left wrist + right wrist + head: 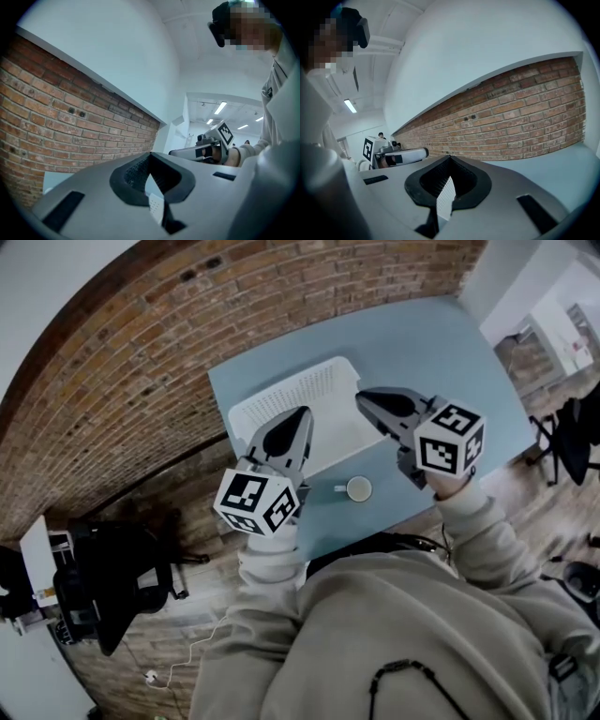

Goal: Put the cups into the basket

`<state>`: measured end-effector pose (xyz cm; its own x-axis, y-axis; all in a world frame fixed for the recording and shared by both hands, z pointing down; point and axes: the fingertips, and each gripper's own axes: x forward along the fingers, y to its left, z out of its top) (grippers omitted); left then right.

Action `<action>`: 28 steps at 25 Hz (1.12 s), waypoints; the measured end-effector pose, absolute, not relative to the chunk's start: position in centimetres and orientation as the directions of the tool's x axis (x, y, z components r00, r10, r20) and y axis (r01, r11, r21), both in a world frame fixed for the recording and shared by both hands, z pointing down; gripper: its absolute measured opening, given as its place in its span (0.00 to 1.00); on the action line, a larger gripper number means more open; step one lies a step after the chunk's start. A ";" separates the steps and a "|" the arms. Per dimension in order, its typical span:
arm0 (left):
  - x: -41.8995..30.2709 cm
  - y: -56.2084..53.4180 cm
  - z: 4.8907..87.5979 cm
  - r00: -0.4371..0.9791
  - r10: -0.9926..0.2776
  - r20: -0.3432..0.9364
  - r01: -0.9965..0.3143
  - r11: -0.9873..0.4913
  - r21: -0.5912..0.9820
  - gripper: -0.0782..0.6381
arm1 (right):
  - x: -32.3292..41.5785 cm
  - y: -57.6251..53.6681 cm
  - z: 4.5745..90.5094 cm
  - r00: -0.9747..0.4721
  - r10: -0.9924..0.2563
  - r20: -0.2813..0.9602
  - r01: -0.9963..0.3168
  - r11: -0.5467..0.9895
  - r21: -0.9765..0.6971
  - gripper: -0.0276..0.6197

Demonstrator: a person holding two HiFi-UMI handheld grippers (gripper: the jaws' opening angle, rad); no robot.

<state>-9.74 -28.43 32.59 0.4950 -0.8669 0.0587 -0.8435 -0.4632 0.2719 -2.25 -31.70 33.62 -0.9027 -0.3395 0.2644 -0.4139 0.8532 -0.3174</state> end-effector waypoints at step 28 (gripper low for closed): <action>-4.6 -23.5 50.0 0.540 -0.798 0.269 -0.793 -0.376 0.479 0.10 | 0.8 -26.2 51.4 -0.856 -0.192 0.479 -0.446 0.744 -0.498 0.05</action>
<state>-4.57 -23.48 50.00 0.5402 -0.7975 0.2686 -0.7933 -0.3760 0.4789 0.76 -26.21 51.38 -0.8564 -0.1919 0.4793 -0.4456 0.7436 -0.4985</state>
